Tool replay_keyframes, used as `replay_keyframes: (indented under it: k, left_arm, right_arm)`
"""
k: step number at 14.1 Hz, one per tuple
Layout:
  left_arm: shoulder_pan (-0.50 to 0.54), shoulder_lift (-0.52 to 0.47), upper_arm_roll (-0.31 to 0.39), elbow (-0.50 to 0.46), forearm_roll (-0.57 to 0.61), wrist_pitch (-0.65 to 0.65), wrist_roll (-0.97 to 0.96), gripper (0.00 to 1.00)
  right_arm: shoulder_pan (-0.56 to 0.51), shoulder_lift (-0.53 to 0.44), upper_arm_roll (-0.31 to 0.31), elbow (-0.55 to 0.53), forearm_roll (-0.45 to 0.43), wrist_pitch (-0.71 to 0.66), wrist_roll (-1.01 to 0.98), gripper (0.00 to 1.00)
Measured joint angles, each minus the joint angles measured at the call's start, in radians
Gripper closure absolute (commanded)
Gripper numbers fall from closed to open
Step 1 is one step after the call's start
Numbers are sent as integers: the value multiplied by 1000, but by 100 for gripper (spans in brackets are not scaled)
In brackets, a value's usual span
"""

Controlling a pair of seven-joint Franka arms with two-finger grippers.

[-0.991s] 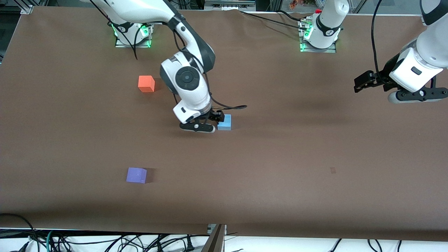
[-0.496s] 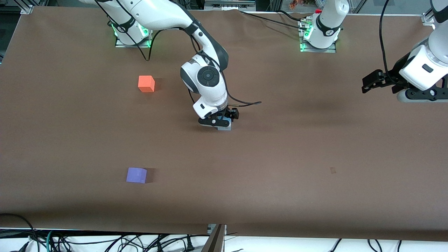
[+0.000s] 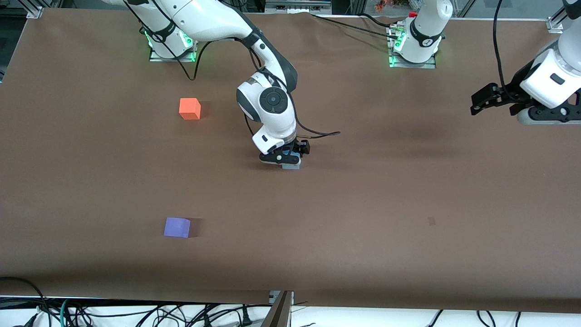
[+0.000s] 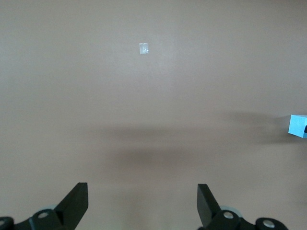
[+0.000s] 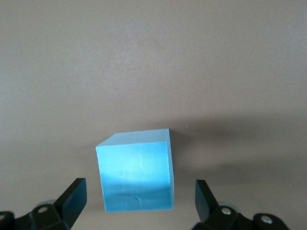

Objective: Place blue block between orange and purple blocks
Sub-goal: 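Close the right gripper on the blue cube and lift it, then carry the blue cube with the right gripper between orange and purple cubes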

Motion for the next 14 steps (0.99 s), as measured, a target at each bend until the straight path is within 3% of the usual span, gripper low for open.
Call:
replay_keyframes:
  k: [3, 4, 5, 10, 11, 14]
  left_arm:
    - [18, -2, 0, -2, 0, -1, 0, 0]
    - [23, -3, 0, -2, 0, -1, 0, 0]
    - [29, -5, 0, -2, 0, -1, 0, 0]
    - [79, -7, 0, 4, 0, 1, 4, 0]
    - [83, -3, 0, 16, 0, 3, 4, 0]
    - [123, 11, 1, 70, 0, 6, 6, 0]
  right_arm:
    - [1, 12, 0, 0, -21, 6, 0, 0]
    - [4, 17, 0, 0, -25, 11, 0, 6]
    - [7, 23, -1, 0, -27, 21, 0, 21]
    - [14, 35, -2, 1, -32, 45, 0, 72]
    - [15, 35, -2, 4, -32, 45, 0, 78]
    - [17, 36, -7, 7, -33, 48, 0, 80]
